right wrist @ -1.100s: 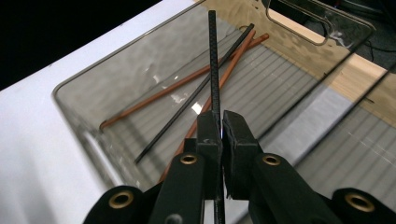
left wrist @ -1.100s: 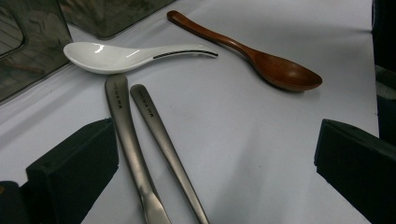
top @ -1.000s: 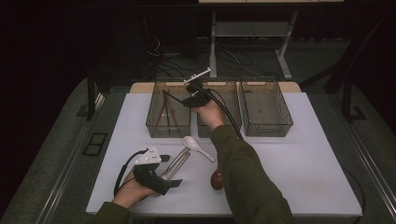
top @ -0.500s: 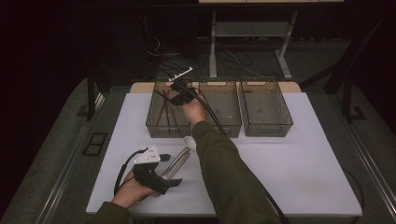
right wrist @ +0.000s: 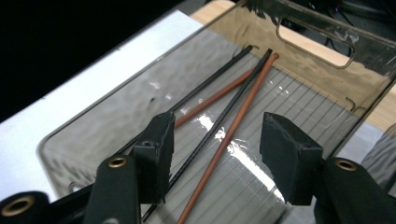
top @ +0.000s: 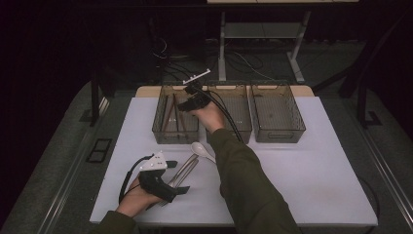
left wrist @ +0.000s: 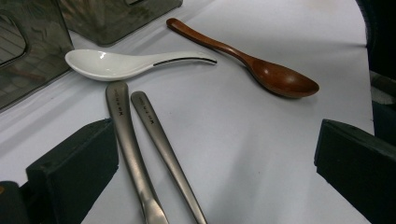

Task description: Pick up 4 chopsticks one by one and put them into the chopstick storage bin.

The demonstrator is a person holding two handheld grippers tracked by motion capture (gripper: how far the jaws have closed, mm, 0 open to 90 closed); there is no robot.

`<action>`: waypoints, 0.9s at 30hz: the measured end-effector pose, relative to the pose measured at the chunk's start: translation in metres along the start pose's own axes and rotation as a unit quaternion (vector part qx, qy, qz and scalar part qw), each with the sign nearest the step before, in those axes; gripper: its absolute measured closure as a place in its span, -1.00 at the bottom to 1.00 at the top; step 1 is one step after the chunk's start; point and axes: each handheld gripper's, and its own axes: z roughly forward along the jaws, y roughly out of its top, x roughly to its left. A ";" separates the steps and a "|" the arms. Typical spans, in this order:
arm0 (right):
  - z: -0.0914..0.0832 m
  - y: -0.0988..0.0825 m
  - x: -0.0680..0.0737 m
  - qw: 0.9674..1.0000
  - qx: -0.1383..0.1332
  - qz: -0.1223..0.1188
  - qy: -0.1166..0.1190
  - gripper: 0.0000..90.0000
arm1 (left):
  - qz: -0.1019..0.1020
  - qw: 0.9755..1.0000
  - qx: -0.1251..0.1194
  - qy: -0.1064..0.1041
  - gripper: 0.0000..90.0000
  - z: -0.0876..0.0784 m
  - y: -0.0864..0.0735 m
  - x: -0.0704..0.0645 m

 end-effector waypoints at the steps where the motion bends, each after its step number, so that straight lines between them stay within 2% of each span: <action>1: -0.003 -0.002 -0.001 1.000 -0.004 0.001 0.004 -0.03 | 0.000 1.000 -0.001 0.001 -1.00 0.000 0.000 0.000; 15: -0.054 -0.042 -0.009 0.999 -0.026 -0.032 0.021 -0.30 | 0.003 1.000 0.003 0.004 -1.00 0.001 0.000 -0.001; 27: -0.100 -0.080 -0.020 0.997 -0.047 -0.051 0.030 -0.36 | -0.002 1.000 0.005 0.004 -1.00 0.002 -0.001 -0.001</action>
